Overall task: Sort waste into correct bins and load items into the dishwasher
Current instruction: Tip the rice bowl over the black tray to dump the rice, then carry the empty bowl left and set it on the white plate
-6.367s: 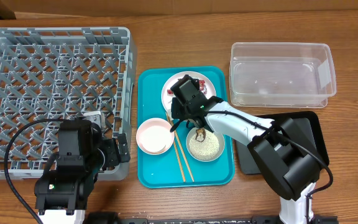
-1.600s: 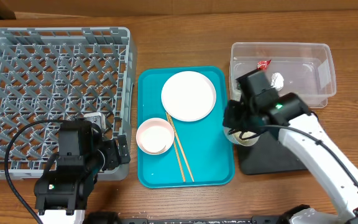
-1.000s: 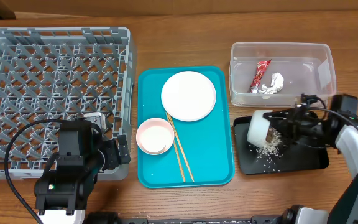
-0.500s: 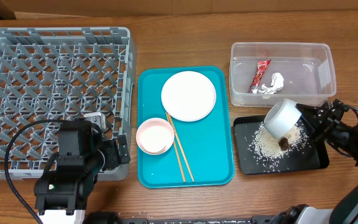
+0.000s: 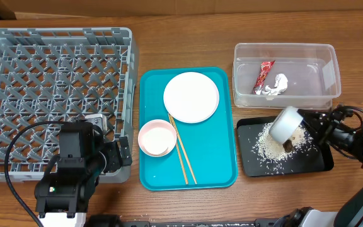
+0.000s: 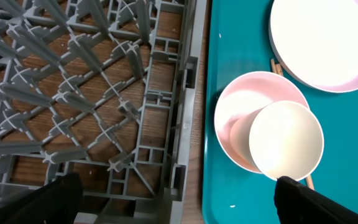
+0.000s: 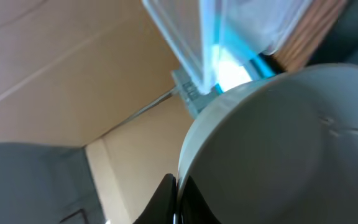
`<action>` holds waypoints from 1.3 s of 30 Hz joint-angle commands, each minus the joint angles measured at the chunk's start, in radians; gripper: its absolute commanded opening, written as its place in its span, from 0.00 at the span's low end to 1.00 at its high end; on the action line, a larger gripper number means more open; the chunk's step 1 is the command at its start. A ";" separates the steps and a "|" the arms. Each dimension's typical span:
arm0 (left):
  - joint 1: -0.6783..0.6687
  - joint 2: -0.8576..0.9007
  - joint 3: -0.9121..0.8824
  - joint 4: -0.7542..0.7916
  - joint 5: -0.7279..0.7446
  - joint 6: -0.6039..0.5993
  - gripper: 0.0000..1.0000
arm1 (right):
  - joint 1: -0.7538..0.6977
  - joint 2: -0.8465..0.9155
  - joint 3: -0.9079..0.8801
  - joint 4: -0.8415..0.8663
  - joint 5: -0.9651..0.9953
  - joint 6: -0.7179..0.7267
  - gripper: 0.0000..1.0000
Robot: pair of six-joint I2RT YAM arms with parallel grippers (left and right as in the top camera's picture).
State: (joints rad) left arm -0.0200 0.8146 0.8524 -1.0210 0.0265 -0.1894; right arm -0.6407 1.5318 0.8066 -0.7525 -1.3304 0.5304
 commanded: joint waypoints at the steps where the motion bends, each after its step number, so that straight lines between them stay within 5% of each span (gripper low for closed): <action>1: -0.006 -0.003 0.023 0.004 0.015 -0.017 1.00 | 0.006 0.005 0.004 0.081 -0.240 -0.232 0.04; 8: -0.006 -0.003 0.023 0.007 0.015 -0.017 1.00 | 0.013 -0.004 0.005 0.066 -0.081 -0.280 0.04; 16: -0.006 -0.003 0.023 0.008 0.015 -0.017 1.00 | 0.061 -0.079 0.151 -0.291 0.205 -0.566 0.04; 22: -0.006 -0.003 0.023 0.008 0.015 -0.017 1.00 | 0.365 -0.170 0.489 -0.515 0.536 -0.644 0.04; 32: -0.006 -0.003 0.023 0.007 0.015 -0.017 1.00 | 1.045 -0.054 0.528 -0.153 1.002 -0.631 0.04; 39: -0.006 -0.003 0.023 0.006 0.015 -0.017 1.00 | 1.260 0.251 0.528 0.219 1.154 -0.631 0.04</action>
State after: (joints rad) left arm -0.0200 0.8146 0.8528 -1.0164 0.0265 -0.1894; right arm 0.5922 1.6814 1.3193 -0.5953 -0.2436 -0.0982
